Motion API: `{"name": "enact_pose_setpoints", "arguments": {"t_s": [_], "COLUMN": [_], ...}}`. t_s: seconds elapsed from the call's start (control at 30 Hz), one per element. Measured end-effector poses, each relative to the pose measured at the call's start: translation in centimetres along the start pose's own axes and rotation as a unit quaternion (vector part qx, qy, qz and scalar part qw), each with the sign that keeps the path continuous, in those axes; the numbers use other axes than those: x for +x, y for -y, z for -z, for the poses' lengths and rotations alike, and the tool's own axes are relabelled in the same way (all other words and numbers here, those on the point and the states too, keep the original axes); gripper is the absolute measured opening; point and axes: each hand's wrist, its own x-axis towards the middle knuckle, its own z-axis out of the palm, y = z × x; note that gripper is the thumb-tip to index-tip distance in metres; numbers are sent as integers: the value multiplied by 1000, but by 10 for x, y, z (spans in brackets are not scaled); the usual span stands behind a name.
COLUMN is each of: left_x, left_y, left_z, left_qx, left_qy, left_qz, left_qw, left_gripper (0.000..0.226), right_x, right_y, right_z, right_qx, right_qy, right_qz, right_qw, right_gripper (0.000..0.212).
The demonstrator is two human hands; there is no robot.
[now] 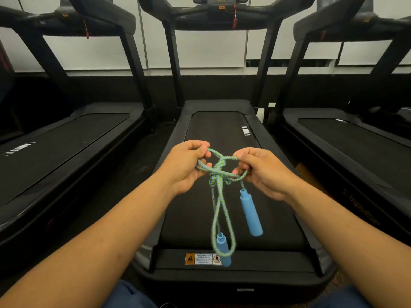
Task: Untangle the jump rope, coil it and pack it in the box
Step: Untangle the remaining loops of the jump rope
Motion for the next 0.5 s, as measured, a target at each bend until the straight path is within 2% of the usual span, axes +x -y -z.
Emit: {"name": "enact_pose_setpoints", "arguments": {"t_s": [0.1,0.2,0.23,0.27,0.37,0.43,0.5], "left_x": [1,-6,-10,-13,-12,-13,-13], "left_y": [4,-2,-6,-9,-5,1,1], "left_z": [2,3,3,3,6,3,1], "left_qx": [115,268,332,413,626,686,718], "left_qy": [5,63,101,133,158,157,148], "left_qz": [-60,-145,-167,-180,-190,-210,-237], "left_qw": [991,950,923,883,739,678,637], "left_gripper": [17,9,5,10,31,35,33], "right_x": [-1,-1,-1,0,0,-1,-1], "right_y": [0,1,1,2,1,1,1], "right_z": [2,3,4,5,8,8,9], "right_qx": [-41,-46,-42,-38,-48,-75,-95], "right_qy": [7,2,-2,-5,-5,3,12], "right_qz": [12,20,21,17,2,0,-2], "right_qw": [999,999,999,999,999,997,995], "right_gripper": [15,14,14,13,13,14,17]}}
